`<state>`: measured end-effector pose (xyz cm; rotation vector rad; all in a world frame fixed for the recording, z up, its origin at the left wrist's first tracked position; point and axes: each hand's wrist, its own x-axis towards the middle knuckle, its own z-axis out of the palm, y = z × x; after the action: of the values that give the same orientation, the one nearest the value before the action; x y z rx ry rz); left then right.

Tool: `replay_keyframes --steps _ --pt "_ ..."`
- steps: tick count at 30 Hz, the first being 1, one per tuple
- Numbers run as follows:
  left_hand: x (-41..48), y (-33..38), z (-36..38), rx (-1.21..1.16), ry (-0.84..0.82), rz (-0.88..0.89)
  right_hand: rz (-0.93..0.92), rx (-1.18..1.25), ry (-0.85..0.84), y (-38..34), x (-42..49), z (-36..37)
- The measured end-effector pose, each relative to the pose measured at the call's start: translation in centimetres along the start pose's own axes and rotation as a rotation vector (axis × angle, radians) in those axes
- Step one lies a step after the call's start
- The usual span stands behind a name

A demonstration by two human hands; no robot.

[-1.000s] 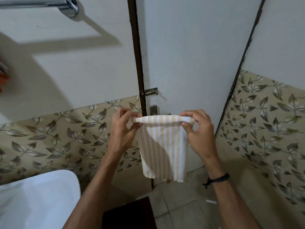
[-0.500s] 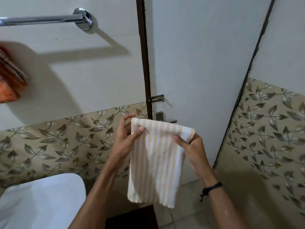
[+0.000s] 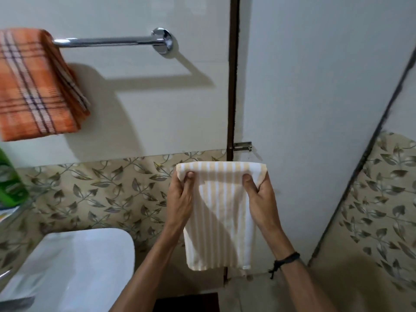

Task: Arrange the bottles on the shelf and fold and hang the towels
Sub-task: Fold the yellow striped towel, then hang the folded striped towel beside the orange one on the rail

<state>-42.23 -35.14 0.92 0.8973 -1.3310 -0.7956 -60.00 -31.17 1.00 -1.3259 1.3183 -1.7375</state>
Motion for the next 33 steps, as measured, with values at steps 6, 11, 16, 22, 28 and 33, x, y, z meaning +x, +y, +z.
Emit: replay_keyframes --steps 6,11,16,22,28,33 --pt "4.8 1.3 -5.7 0.427 0.055 0.011 -0.136 -0.258 -0.112 -2.2 5.0 2.5" --pt "8.3 6.5 -9.4 0.441 0.077 0.001 -0.213 -0.289 -0.252 -6.9 9.2 5.5" --pt "14.0 13.9 -12.3 0.429 0.209 0.077 -0.454 -0.304 -0.225 -13.8 14.3 10.6" --pt "23.2 22.1 -14.8 0.836 0.508 0.237 -0.669 -0.425 -0.003 -22.6 21.1 18.1" --pt "32.3 23.3 -17.5 0.758 0.473 0.188 -0.592 -0.396 -0.014 -25.5 26.5 24.0" --pt "35.7 22.3 -18.5 0.63 0.434 0.167 -0.556 -0.388 0.036 -25.4 27.7 26.9"
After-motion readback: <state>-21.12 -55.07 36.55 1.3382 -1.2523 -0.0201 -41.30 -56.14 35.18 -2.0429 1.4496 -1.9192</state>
